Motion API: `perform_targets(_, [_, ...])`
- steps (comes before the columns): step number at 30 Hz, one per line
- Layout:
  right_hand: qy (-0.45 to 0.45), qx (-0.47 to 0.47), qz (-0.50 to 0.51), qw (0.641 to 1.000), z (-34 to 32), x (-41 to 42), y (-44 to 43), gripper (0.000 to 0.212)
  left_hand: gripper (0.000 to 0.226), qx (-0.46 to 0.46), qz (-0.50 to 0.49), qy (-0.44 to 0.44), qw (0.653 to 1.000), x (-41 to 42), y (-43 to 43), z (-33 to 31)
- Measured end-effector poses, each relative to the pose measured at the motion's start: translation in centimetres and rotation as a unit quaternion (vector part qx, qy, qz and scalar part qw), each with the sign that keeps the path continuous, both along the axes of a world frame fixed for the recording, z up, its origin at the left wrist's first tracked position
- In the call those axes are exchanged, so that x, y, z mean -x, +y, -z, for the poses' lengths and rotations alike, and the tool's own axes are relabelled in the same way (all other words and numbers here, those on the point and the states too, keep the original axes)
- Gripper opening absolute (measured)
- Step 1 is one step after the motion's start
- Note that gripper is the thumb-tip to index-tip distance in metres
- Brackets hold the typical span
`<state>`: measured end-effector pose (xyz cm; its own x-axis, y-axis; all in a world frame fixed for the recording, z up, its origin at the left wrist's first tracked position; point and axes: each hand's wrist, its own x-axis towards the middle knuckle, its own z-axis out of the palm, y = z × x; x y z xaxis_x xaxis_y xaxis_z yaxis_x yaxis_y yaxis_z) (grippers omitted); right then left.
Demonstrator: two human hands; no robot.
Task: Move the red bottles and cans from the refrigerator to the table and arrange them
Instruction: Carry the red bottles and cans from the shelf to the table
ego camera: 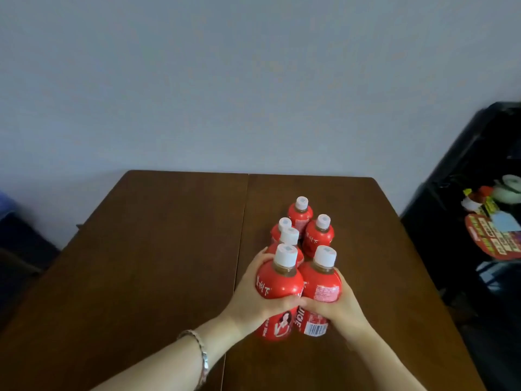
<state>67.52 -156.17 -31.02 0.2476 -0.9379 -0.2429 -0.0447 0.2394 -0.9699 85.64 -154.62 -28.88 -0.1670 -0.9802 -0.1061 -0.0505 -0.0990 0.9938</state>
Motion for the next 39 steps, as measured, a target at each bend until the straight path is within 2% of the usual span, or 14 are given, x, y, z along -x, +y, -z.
perform_targets(3, [-0.003,-0.038,0.003,0.999,3.6,-1.3,-2.3,0.108,0.092,-0.025,0.007,-0.004,1.0,-1.5,-2.6,3.7])
perform_targets(6, [-0.016,-0.055,0.015,0.998,6.1,-2.1,-4.3,0.106,0.084,-0.037,0.014,-0.004,0.999,-2.3,-4.5,6.9])
perform_targets(12, [0.008,-0.04,0.087,0.995,9.6,-3.3,-4.6,0.108,0.072,0.036,0.053,-0.094,0.993,-4.1,-6.8,11.3])
perform_targets(16, [0.062,-0.022,0.109,0.992,10.1,-4.2,-4.6,0.105,0.078,0.047,0.066,-0.14,0.987,-5.1,-7.1,12.8])
perform_targets(18, [0.117,-0.004,0.122,0.986,10.1,-4.7,-5.0,0.102,0.082,0.036,0.031,-0.159,0.986,-5.4,-7.0,13.1])
perform_targets(20, [0.2,0.003,0.133,0.971,9.7,-5.3,-5.3,0.095,0.083,0.036,-0.017,-0.226,0.973,-5.6,-6.7,12.9])
perform_targets(22, [0.249,-0.016,0.148,0.957,9.2,-5.8,-5.2,0.087,0.085,0.025,-0.046,-0.262,0.964,-5.9,-6.2,12.6])
perform_targets(26, [0.325,-0.064,0.164,0.929,8.7,-5.7,-4.3,0.093,0.087,-0.012,-0.047,-0.286,0.957,-5.7,-5.8,12.1])
perform_targets(33, [0.304,-0.119,0.217,0.92,9.0,-5.9,-6.3,0.091,0.091,-0.074,-0.098,-0.303,0.945,-3.5,-7.2,11.3])
perform_targets(36, [0.259,-0.162,0.233,0.923,8.6,-6.2,-7.5,0.089,0.094,-0.111,-0.135,-0.294,0.94,-2.8,-7.8,11.0])
perform_targets(39, [0.273,-0.2,0.198,0.92,8.4,-5.7,-8.6,0.077,0.098,-0.157,-0.165,-0.277,0.933,-1.8,-8.1,10.0])
